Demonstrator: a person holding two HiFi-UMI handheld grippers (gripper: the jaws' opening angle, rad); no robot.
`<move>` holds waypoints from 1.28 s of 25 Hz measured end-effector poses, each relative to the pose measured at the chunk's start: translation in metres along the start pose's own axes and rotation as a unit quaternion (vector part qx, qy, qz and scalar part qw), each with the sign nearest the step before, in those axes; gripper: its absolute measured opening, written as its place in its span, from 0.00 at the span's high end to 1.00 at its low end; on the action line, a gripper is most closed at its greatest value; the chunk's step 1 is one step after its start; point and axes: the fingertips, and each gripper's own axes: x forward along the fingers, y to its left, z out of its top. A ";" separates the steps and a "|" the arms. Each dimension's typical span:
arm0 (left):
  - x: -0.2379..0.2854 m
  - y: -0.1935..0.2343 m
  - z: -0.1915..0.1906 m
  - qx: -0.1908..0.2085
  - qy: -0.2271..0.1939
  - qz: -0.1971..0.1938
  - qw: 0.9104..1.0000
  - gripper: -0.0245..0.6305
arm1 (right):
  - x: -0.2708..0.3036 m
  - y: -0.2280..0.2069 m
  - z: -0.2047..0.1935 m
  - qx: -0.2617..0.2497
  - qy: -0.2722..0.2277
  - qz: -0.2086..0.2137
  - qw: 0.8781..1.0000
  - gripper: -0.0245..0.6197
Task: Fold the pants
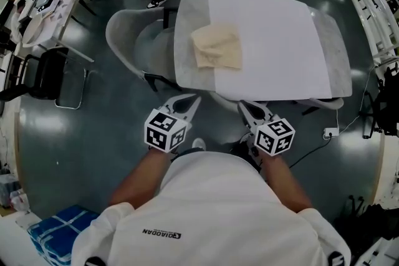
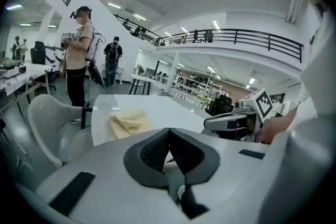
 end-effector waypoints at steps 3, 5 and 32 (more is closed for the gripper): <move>-0.001 0.000 -0.003 -0.002 0.001 -0.001 1.000 0.92 | -0.002 0.003 -0.003 0.002 -0.001 -0.002 1.000 0.93; -0.001 -0.002 -0.006 -0.003 0.002 -0.002 1.000 0.92 | -0.004 0.003 -0.007 0.003 0.000 -0.004 1.000 0.93; -0.002 0.000 -0.005 -0.001 0.000 -0.002 1.000 0.92 | -0.004 0.005 -0.006 0.001 -0.005 -0.009 1.000 0.93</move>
